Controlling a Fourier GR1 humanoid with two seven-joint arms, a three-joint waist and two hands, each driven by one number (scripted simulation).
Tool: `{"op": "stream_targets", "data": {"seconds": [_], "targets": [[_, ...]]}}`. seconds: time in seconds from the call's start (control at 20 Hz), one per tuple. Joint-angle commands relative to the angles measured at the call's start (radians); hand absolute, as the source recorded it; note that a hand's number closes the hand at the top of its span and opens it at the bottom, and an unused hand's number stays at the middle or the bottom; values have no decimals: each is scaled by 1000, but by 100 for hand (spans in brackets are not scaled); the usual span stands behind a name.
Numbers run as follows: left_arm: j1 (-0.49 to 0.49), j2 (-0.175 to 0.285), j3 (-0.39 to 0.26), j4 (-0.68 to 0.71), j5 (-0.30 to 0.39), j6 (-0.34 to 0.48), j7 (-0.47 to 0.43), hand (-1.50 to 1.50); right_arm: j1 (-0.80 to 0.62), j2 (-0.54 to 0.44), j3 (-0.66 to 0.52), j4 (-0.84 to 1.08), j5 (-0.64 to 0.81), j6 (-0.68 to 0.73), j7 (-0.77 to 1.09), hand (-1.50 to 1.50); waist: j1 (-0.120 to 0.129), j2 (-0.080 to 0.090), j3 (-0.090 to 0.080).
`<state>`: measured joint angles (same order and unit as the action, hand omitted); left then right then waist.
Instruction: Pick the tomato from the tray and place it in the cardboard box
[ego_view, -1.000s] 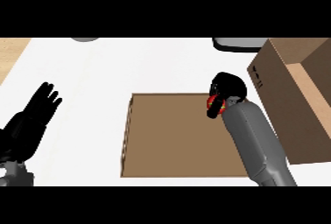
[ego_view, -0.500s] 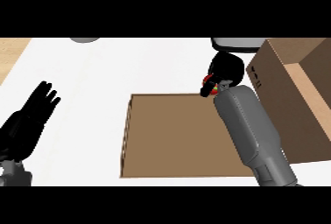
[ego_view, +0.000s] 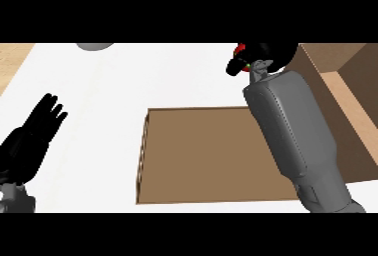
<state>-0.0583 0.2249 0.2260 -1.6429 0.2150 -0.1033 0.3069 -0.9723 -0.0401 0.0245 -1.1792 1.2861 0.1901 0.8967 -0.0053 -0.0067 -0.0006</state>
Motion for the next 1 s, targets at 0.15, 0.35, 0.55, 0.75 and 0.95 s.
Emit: {"op": "stream_targets", "data": {"seconds": [0.15,0.35,0.55,0.75,0.95], "targets": [[37,-6,0,-18,21,-37,-23,0,-56,-97,-48,-148,63,71,119,150,4,2,0],[7,-7,9,24,11,-26,-36,0,-50,-140,-86,-141,79,77,123,150,8,5,0],[4,-23,-10,47,-24,-11,-51,0,17,-245,-145,-164,38,115,21,150,2,6,0],[44,12,21,-11,26,-58,-17,0,88,-274,-159,-139,35,62,-23,150,11,7,1],[76,-56,-32,-130,-15,15,22,0,102,-341,-199,-188,-16,76,-102,150,11,5,1]]}}
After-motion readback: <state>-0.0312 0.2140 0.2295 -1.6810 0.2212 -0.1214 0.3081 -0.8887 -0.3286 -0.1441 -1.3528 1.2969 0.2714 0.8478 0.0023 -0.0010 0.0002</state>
